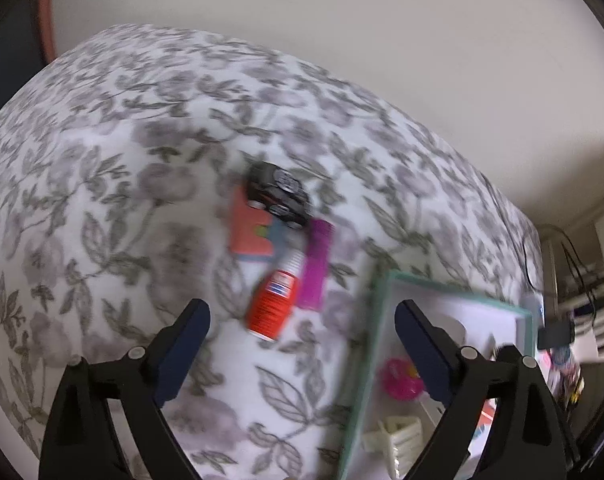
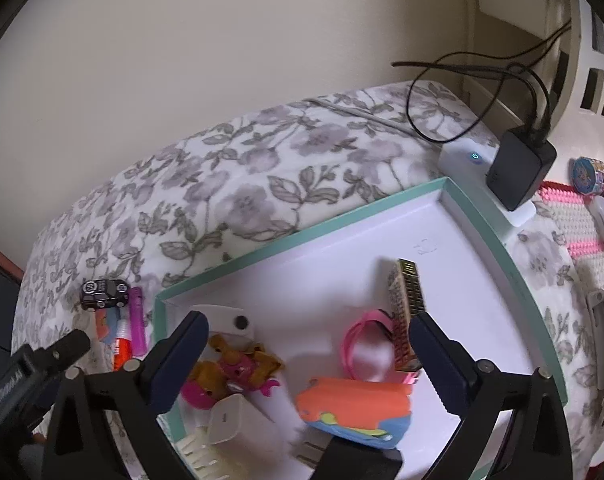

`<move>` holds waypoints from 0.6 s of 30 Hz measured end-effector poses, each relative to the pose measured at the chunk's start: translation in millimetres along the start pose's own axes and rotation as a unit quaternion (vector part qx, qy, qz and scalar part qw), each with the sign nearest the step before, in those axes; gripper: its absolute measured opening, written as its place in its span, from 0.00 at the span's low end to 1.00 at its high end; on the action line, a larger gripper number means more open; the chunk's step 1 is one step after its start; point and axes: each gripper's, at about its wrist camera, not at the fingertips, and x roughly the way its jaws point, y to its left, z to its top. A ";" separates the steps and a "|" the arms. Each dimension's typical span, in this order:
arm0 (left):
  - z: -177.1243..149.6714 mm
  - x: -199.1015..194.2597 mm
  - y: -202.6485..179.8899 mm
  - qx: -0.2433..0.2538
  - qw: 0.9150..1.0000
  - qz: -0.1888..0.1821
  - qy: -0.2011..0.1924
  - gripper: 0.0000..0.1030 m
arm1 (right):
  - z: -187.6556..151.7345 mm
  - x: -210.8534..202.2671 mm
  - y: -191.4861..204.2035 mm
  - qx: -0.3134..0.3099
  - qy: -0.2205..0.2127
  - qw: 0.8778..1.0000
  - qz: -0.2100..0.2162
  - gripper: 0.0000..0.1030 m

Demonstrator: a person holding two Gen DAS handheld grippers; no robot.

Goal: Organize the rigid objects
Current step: 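Move both open tools back to the object pile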

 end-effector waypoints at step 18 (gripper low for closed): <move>39.5 -3.6 105.3 -0.118 0.991 0.056 -0.036 0.91 | -27.3 2.7 101.8 -0.116 -0.008 0.990 0.086 1.00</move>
